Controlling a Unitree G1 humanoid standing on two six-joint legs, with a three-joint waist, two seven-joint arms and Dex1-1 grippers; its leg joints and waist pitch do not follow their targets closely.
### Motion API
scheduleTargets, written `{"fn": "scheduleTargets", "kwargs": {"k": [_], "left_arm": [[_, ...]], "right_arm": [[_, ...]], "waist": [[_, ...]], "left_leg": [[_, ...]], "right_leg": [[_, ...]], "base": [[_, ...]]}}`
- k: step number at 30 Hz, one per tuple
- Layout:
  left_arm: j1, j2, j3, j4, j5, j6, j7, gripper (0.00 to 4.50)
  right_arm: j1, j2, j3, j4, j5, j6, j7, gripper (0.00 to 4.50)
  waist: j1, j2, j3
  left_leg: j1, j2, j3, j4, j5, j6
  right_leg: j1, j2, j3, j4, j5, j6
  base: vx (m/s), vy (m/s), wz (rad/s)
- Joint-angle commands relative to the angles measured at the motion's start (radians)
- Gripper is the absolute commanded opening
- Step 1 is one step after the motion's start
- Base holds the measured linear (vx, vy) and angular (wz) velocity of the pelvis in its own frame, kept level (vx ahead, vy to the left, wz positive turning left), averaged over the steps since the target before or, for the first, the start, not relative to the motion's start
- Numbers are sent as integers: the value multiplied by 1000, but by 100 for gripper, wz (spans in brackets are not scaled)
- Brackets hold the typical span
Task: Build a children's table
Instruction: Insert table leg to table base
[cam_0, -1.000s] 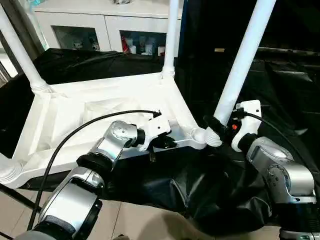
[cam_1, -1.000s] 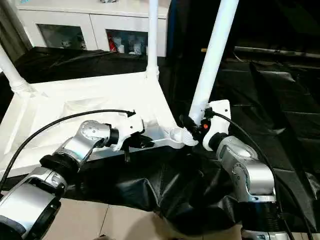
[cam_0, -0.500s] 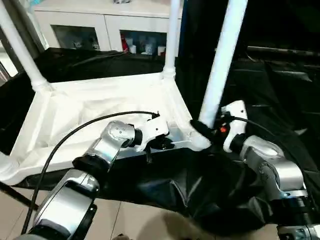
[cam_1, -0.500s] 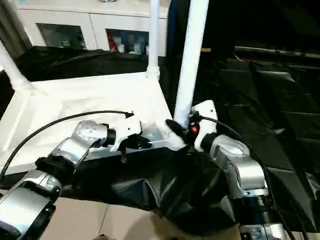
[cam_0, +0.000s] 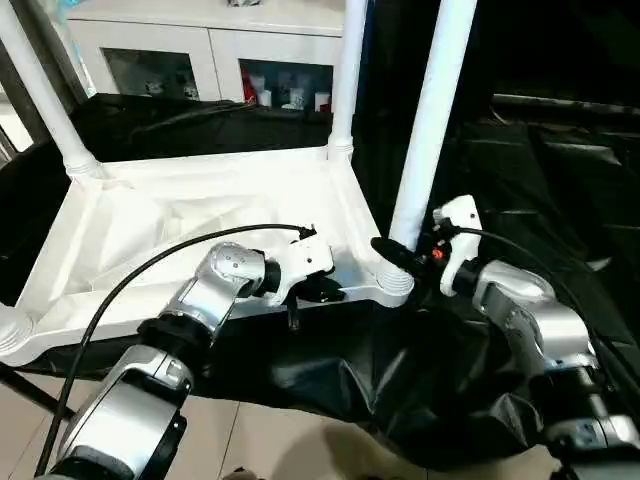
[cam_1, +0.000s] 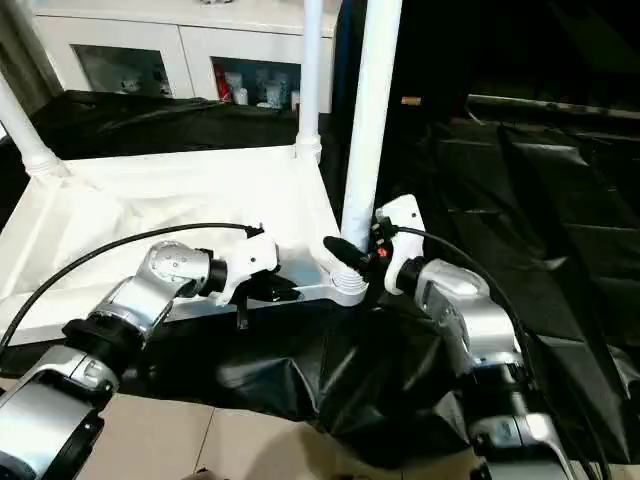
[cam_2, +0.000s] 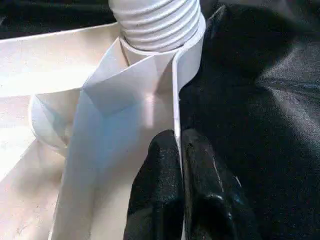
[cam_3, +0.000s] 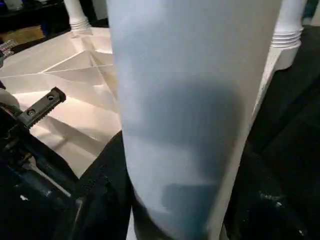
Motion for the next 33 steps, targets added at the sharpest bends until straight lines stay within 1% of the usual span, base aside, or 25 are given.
{"fn": "scheduleTargets", "kwargs": {"k": [1,4,6,7,10,13,14,15,19,20,21,22,23,24,25,26,27,28,29,30,31,33], "left_arm": [[0,8,-3,-34,-6,4,-17,0],[3,10,-4,-41,-6,8,-19,0],[4,12,-4,-47,-5,11,-20,0],[4,12,-4,-47,-5,12,-19,0],[2,11,-5,-48,-4,12,-16,0],[4,11,-4,-56,-5,18,-14,0],[4,11,-2,-58,-7,20,-12,0],[4,11,-2,-58,-7,20,-12,0],[8,11,5,-61,-11,24,-6,0],[8,11,5,-61,-12,23,-5,0],[7,11,6,-60,-13,24,-4,0],[6,11,8,-59,-13,24,-2,0],[6,11,8,-57,-13,24,-1,0],[5,10,9,-56,-14,24,0,0],[5,10,9,-56,-14,25,0,0],[2,9,10,-53,-15,25,2,0],[1,8,11,-52,-15,25,4,0],[0,7,12,-50,-15,25,5,0],[-1,7,12,-50,-15,26,6,0],[-2,6,12,-49,-15,26,7,0],[-3,6,12,-48,-16,26,9,0],[-6,5,13,-45,-16,26,12,0]], "right_arm": [[-9,-9,16,40,-20,4,19,193],[-15,-12,33,59,-26,17,53,193],[-23,-10,41,78,-32,12,64,193],[-27,-8,40,86,-33,8,63,193],[-44,5,26,115,-25,1,58,193],[-51,18,0,132,-6,-1,59,193],[-46,23,-27,132,16,7,53,192],[-46,23,-27,132,16,7,53,192],[-20,39,-87,138,60,9,35,191],[-12,43,-98,138,69,9,31,191],[2,50,-106,138,76,2,28,191],[22,57,-110,137,77,-13,24,191],[35,61,-112,137,76,-23,22,191],[52,70,-115,140,73,-41,18,191],[55,71,-115,140,73,-43,17,191],[80,89,-123,148,71,-74,4,191],[93,99,-128,154,71,-92,-6,191],[102,107,-131,158,70,-104,-13,191],[107,112,-134,161,69,-110,-17,191],[118,120,-136,167,64,-127,-24,191],[129,127,-136,171,60,-142,-30,191],[154,142,-132,178,43,-186,-45,191]], "waist": [[2,-11,-75],[1,-11,-76],[1,-9,-77],[1,-10,-76],[0,-10,-76],[0,-10,-76],[0,-10,-76],[0,-9,-77],[2,-3,-79],[2,-4,-79],[2,1,-79],[2,2,-79],[3,1,-78],[3,5,-78],[2,2,-78],[3,8,-78],[2,6,-75],[2,8,-76],[1,6,-76],[0,7,-74],[1,13,-73],[-2,9,-70]], "left_leg": [[5,21,-2,-63,-157,69],[5,22,-2,-63,-155,69],[5,22,-2,-63,-152,70],[6,22,-2,-63,-154,70],[6,22,-2,-63,-161,66],[6,22,-2,-64,-163,65],[6,22,-2,-63,-163,65],[8,22,-2,-63,-163,65],[6,24,-3,-63,-159,67],[6,24,-3,-63,-159,67],[6,23,-3,-63,-163,65],[7,23,-3,-64,-167,64],[7,24,-3,-64,-170,63],[8,23,-4,-65,-183,59],[8,23,-4,-66,-187,57],[9,23,-5,-66,-189,55],[11,23,-3,-66,-203,53],[12,23,-4,-68,-219,49],[12,23,-6,-68,-221,47],[12,23,-6,-70,-228,47],[16,24,-6,-70,-242,45],[17,22,-7,-73,-265,40]], "right_leg": [[69,-71,52,-66,-335,-141],[69,-70,52,-65,-325,-141],[69,-69,52,-63,-311,-150],[69,-70,52,-63,-312,-152],[69,-71,51,-65,-329,-149],[69,-70,51,-66,-335,-147],[69,-70,51,-66,-334,-147],[68,-71,52,-66,-331,-149],[70,-70,52,-63,-295,-159],[70,-70,52,-62,-290,-162],[70,-69,51,-63,-284,-166],[70,-69,51,-63,-287,-166],[69,-70,51,-65,-290,-166],[69,-71,50,-66,-299,-164],[70,-70,50,-66,-304,-163],[69,-70,49,-66,-304,-164],[66,-71,50,-71,-319,-161],[67,-72,49,-74,-339,-156],[68,-71,48,-73,-342,-154],[68,-70,48,-75,-353,-152],[64,-71,48,-79,-366,-149],[66,-70,45,-83,-402,-137]], "base": [[0,0,0],[0,0,0],[0,0,0],[0,0,0],[0,0,0],[0,0,0],[0,0,0],[0,0,0],[0,0,0],[0,0,0],[0,0,0],[0,0,0],[0,0,0],[0,0,0],[0,0,0],[0,0,0],[0,0,0],[0,0,0],[0,0,0],[0,0,0],[0,0,0],[0,0,0]]}}
